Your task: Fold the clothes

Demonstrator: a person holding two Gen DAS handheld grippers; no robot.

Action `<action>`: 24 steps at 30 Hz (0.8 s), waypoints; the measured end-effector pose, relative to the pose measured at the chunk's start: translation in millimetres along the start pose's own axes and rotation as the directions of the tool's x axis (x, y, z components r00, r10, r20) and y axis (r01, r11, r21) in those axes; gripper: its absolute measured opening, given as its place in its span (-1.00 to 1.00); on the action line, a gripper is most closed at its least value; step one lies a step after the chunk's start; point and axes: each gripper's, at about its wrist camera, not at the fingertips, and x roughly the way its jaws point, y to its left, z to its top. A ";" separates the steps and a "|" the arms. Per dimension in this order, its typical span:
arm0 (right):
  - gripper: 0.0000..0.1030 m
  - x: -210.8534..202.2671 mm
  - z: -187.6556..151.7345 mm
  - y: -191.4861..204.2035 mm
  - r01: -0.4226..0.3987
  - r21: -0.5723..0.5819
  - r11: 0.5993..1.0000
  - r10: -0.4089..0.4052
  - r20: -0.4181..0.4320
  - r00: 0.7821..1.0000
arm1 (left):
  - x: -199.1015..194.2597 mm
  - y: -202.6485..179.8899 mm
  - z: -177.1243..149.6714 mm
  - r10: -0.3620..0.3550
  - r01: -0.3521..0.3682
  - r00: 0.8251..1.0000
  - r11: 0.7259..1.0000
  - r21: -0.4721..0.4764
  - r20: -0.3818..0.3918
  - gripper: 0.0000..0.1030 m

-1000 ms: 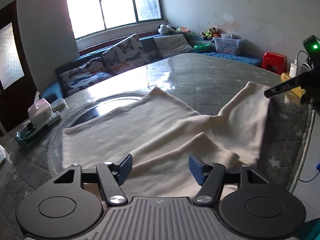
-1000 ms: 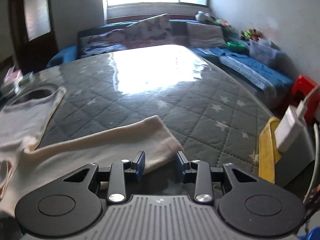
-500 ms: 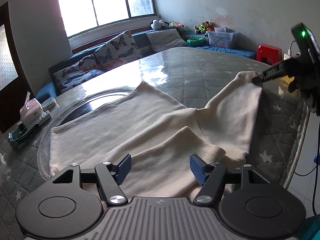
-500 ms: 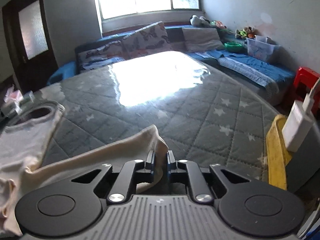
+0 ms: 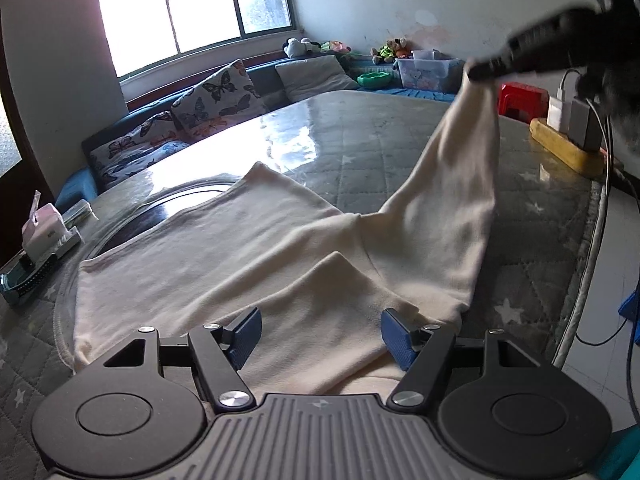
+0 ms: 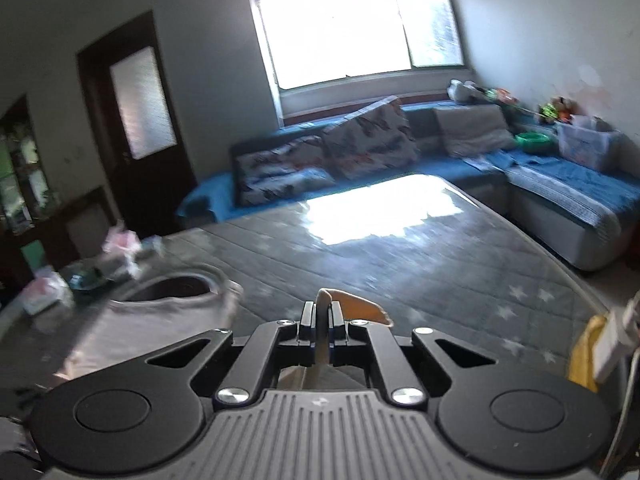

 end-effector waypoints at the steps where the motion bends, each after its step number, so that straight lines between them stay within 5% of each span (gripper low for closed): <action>1: -0.91 -3.1 4.0 6.0 -0.019 -0.011 1.000 0.019 0.006 1.000 | -2.2 2.3 -0.3 0.005 -0.005 1.000 1.000 -0.007 0.005 0.34; 13: -0.91 -11.0 46.2 99.8 -0.233 -0.188 0.954 0.240 0.016 0.971 | -33.1 36.4 -6.8 0.085 -0.078 0.994 0.992 -0.104 0.067 0.39; 24: -0.91 23.1 34.3 224.4 -0.433 -0.336 0.836 0.413 -0.132 0.901 | -85.4 108.2 -58.3 0.282 -0.253 0.958 0.916 -0.310 0.050 0.41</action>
